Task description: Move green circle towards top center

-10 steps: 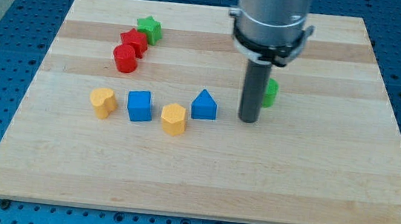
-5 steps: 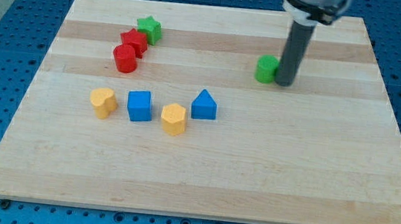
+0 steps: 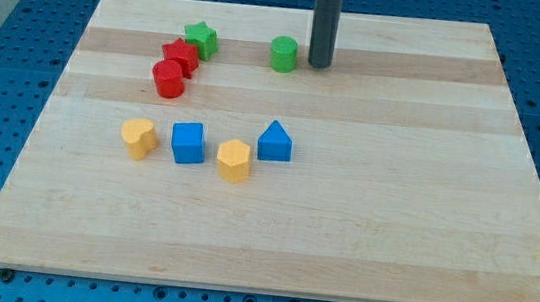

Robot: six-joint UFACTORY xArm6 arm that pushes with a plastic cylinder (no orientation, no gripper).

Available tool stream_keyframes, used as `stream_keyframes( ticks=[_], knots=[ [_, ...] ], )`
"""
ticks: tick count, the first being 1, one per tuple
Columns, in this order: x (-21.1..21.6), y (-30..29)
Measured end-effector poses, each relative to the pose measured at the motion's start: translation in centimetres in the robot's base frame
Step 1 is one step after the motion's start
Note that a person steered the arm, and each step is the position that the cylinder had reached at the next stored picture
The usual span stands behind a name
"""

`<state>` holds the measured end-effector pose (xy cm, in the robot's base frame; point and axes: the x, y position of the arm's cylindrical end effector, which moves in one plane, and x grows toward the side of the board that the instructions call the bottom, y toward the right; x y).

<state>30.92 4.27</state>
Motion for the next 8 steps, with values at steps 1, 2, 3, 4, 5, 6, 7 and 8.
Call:
stream_keyframes(
  ticks=[1,2,3,4,5,6,7,8],
  knots=[
    [0.5,-0.4],
    [0.6,-2.2],
    [1.8,-2.4],
    [1.7,-5.6],
    [0.2,-9.3],
    [-1.5,-10.9],
    [-0.7,-8.8],
    [0.4,-5.9]
  ],
)
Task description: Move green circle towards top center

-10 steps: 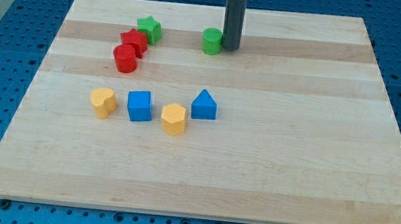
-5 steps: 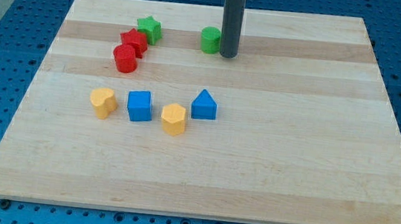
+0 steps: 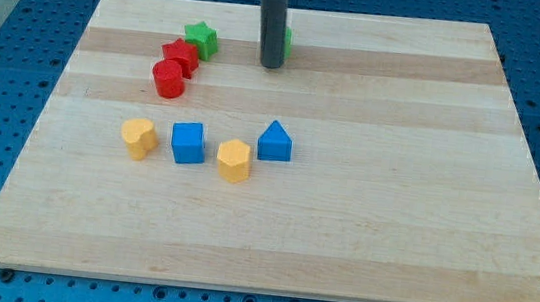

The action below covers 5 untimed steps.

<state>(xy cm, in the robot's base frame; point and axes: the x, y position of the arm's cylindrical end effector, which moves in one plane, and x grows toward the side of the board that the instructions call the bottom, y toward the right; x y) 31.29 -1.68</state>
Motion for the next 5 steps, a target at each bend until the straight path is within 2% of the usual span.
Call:
stream_keyframes(
  ticks=[1,3,5],
  knots=[
    [-1.3,1.4],
    [-5.4,-2.6],
    [-6.8,2.9]
  ],
)
